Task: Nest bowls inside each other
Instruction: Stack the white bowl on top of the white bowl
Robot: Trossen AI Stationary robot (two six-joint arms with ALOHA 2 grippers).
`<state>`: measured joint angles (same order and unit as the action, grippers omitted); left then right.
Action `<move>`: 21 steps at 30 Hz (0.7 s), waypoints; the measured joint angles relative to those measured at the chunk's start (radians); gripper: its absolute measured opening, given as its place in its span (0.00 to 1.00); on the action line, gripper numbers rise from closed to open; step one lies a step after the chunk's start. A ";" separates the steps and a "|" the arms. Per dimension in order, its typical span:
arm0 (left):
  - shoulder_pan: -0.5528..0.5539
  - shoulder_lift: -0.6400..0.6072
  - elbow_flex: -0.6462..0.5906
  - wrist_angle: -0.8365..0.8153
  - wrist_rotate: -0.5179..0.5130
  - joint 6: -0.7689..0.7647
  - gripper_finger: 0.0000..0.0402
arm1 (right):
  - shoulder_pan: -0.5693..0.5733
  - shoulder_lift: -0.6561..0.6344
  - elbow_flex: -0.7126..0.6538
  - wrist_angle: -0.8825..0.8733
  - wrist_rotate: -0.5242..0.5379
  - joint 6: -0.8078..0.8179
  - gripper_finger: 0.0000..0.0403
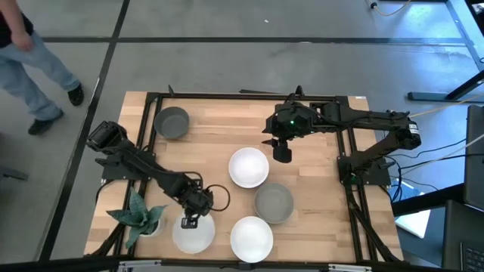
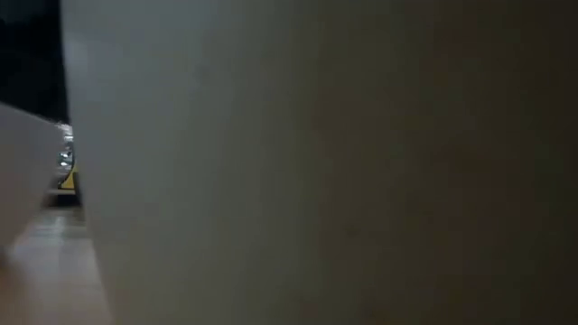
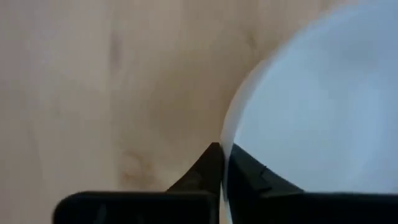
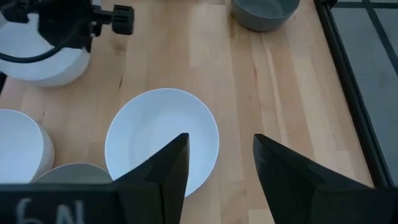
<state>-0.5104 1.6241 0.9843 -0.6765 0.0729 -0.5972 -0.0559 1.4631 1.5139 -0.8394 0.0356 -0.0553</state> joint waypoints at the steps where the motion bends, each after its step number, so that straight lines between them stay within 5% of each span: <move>1: 0.011 0.000 0.000 0.010 -0.014 -0.002 0.01 | 0.000 0.000 0.000 0.000 0.000 -0.002 0.44; 13: 0.188 -0.027 0.006 0.039 0.030 0.033 0.00 | -0.001 0.000 0.000 -0.138 0.026 0.012 0.44; 21: 0.314 -0.128 0.123 0.024 0.014 0.182 0.00 | -0.001 -0.027 -0.026 -0.237 0.076 0.051 0.44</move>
<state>-0.1965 1.4962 1.1076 -0.6523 0.0868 -0.4152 -0.0570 1.4358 1.4882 -1.0761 0.1116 -0.0042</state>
